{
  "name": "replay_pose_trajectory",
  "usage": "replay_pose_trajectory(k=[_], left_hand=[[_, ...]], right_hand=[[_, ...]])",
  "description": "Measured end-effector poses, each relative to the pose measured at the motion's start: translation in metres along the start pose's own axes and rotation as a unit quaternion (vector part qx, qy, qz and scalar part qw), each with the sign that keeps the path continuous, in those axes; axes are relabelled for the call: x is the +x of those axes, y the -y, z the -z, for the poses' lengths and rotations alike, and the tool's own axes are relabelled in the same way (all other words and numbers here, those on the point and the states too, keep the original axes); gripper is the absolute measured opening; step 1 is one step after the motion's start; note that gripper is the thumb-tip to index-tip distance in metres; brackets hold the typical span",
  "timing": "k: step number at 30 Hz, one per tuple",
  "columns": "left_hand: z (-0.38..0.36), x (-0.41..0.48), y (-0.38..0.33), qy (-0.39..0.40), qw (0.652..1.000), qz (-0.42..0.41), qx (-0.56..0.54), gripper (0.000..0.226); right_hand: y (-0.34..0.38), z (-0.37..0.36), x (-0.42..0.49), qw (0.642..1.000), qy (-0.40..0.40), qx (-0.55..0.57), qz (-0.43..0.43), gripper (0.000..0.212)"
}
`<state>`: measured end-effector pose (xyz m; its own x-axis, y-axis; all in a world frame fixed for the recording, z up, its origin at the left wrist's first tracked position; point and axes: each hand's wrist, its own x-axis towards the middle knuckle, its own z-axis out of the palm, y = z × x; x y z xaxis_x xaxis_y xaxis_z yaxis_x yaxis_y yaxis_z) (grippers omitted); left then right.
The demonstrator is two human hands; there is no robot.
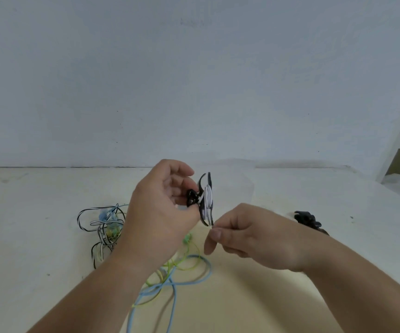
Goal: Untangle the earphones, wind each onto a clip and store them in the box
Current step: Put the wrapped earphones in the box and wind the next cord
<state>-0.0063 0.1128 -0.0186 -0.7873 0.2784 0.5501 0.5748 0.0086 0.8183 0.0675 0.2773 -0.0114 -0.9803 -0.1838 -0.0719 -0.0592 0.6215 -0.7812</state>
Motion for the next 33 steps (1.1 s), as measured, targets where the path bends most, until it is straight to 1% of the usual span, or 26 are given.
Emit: replay_pose_trajectory(k=[3, 6, 8, 11, 14, 17, 20, 22, 25, 27, 29, 31, 33], left_hand=[[-0.001, -0.005, 0.000, 0.016, 0.992, -0.047, 0.119, 0.050], [-0.002, -0.007, 0.001, 0.048, 0.983, -0.061, 0.166, 0.051], [-0.002, -0.007, 0.001, 0.076, 0.978, -0.066, 0.181, 0.052], [-0.002, -0.008, -0.002, 0.104, 0.983, -0.046, 0.144, 0.045], [-0.003, -0.007, -0.003, 0.114, 0.989, -0.025, 0.086, 0.045], [-0.002, -0.005, -0.005, 0.140, 0.990, -0.007, 0.028, 0.047], [-0.002, -0.004, -0.007, 0.157, 0.987, 0.012, -0.022, 0.051], [-0.003, -0.004, -0.008, 0.150, 0.986, 0.032, -0.062, 0.051], [-0.003, -0.002, -0.007, 0.132, 0.983, 0.060, -0.112, 0.051], [-0.002, -0.001, -0.007, 0.148, 0.979, 0.072, -0.118, 0.051], [-0.001, -0.002, -0.007, 0.184, 0.974, 0.074, -0.112, 0.053], [-0.002, -0.003, -0.007, 0.191, 0.972, 0.069, -0.118, 0.052], [-0.004, -0.003, -0.009, 0.157, 0.977, 0.064, -0.130, 0.049]], right_hand=[[0.006, 0.004, -0.003, 0.999, -0.021, -0.002, 0.029, 0.032], [0.011, 0.009, -0.008, 0.996, -0.061, 0.031, 0.050, 0.030], [0.013, 0.012, -0.009, 0.992, -0.102, 0.045, 0.060, 0.029], [0.012, 0.015, -0.009, 0.979, -0.186, 0.053, 0.059, 0.030], [0.008, 0.017, -0.007, 0.960, -0.274, 0.045, 0.049, 0.027], [0.004, 0.019, -0.004, 0.944, -0.325, 0.052, 0.034, 0.025], [0.000, 0.018, -0.001, 0.944, -0.322, 0.067, 0.012, 0.028], [-0.003, 0.017, 0.002, 0.950, -0.306, 0.067, -0.008, 0.033], [-0.007, 0.015, 0.006, 0.950, -0.305, 0.066, -0.022, 0.033], [-0.007, 0.014, 0.008, 0.947, -0.310, 0.075, -0.024, 0.034], [-0.007, 0.013, 0.007, 0.948, -0.309, 0.073, -0.032, 0.034], [-0.007, 0.010, 0.008, 0.957, -0.278, 0.068, -0.048, 0.032], [-0.008, 0.005, 0.009, 0.974, -0.208, 0.058, -0.065, 0.031]])
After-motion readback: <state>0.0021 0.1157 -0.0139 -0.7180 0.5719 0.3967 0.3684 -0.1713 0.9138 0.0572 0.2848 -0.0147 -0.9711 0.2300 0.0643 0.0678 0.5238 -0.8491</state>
